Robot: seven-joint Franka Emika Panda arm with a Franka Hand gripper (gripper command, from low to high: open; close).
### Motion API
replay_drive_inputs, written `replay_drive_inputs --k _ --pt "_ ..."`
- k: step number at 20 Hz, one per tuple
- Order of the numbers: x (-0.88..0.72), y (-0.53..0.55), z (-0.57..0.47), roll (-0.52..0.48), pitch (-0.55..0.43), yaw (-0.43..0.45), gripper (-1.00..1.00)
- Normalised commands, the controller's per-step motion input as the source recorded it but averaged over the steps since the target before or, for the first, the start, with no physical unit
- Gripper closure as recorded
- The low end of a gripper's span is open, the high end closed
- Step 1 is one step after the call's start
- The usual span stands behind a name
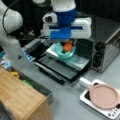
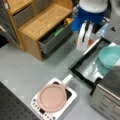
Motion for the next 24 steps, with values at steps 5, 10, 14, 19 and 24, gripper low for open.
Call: replay_drive_inputs --k 5,10,14,19,24 --pt "-0.24 0.01 -0.15 0.079 -0.207 -0.309 1.0" --pt "-0.35 0.06 -0.21 0.062 -0.22 -0.207 1.0" --pt "-0.39 0.09 -0.25 0.078 -0.204 -0.161 1.0" --pt "-0.35 0.11 -0.19 0.104 -0.201 -0.144 1.0" --pt "-0.47 0.13 -0.22 0.105 -0.202 -0.155 1.0"
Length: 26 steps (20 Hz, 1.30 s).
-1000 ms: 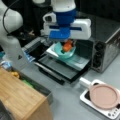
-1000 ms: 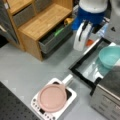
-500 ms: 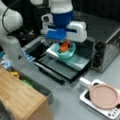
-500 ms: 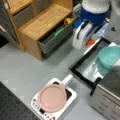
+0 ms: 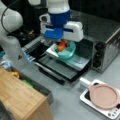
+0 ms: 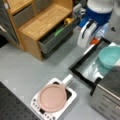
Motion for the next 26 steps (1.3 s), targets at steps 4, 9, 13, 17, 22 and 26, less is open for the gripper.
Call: replay_drive_inputs --k 4,9,13,17,22,26 --pt "-0.54 0.15 -0.23 0.098 -0.204 -0.159 1.0" --pt "-0.46 0.12 -0.24 0.087 -0.214 -0.146 1.0" --pt "-0.38 0.09 -0.24 0.093 -0.214 -0.136 1.0" --pt "-0.32 0.08 -0.21 0.101 -0.199 -0.125 1.0" --pt "-0.21 0.11 -0.12 0.18 -0.153 -0.116 1.0" --pt "-0.12 0.19 -0.05 0.207 -0.084 -0.128 1.0"
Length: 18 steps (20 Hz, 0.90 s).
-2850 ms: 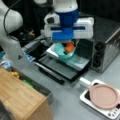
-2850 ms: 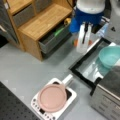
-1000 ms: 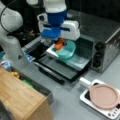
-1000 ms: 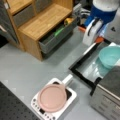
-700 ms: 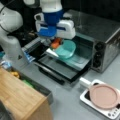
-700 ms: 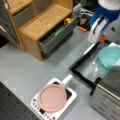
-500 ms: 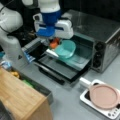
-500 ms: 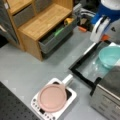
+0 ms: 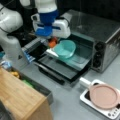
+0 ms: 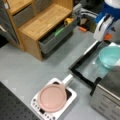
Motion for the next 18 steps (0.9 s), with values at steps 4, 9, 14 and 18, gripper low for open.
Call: replay_drive_inputs --k 4,9,14,18 --pt "-0.03 0.28 -0.04 0.161 -0.039 -0.111 1.0" --pt "0.05 0.33 -0.03 0.082 -0.026 -0.103 1.0" --pt "0.15 0.36 -0.03 0.047 -0.001 -0.116 1.0" --pt "0.2 0.28 0.0 0.078 0.045 -0.15 1.0"
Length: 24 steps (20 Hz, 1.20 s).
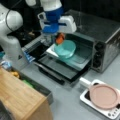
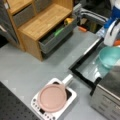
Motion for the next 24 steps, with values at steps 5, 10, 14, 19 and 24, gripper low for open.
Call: replay_drive_inputs --k 5,10,14,19,24 --pt "0.2 0.13 0.05 0.091 0.093 -0.163 1.0" --pt "0.2 0.06 0.08 0.09 0.134 -0.141 1.0" --pt "0.23 0.09 0.06 0.08 0.154 -0.098 1.0" --pt "0.26 0.11 0.07 0.074 0.152 -0.084 -1.0" --pt "0.22 0.09 0.11 0.06 0.156 -0.076 -1.0"
